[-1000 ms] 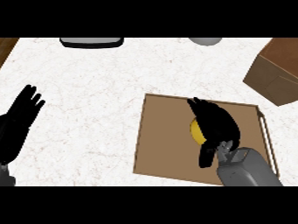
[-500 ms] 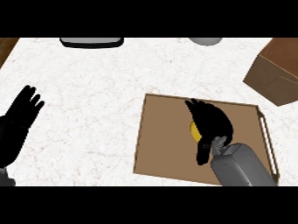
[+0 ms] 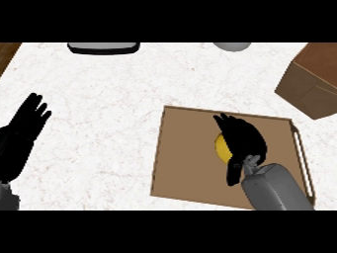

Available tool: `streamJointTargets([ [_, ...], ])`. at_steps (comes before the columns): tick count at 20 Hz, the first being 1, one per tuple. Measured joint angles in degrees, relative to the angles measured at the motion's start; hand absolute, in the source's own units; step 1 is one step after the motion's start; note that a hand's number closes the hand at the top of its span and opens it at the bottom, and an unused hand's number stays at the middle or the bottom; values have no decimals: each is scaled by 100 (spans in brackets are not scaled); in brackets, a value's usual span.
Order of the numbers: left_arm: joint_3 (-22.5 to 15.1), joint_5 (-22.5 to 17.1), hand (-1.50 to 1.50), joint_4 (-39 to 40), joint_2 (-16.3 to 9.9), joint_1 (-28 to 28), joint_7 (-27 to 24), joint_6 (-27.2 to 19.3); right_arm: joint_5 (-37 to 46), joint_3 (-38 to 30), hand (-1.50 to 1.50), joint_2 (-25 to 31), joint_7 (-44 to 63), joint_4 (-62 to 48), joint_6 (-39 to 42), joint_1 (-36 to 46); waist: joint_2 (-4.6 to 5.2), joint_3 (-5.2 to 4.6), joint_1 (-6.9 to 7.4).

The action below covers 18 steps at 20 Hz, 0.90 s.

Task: Pick the lemon from the tray and place it in the cardboard box

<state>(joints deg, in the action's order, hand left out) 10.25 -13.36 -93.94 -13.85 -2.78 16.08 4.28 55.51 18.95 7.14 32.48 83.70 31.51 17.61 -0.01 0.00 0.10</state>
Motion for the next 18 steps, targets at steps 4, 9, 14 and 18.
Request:
streamJointTargets([
  [4,70,6,0,-69,19,60,24,78,144,-115,150,50,-310,-212,-177,-25,1,1,3],
  [9,123,17,0,-106,44,146,-2,167,331,-78,150,59,-827,-422,-542,24,1,1,10],
  [14,183,36,0,-79,66,52,31,190,483,-89,150,-9,-980,-376,-492,95,-1,0,3],
  [18,181,128,0,114,148,35,-144,208,575,-217,150,65,-1361,-632,-708,153,1,0,3],
])
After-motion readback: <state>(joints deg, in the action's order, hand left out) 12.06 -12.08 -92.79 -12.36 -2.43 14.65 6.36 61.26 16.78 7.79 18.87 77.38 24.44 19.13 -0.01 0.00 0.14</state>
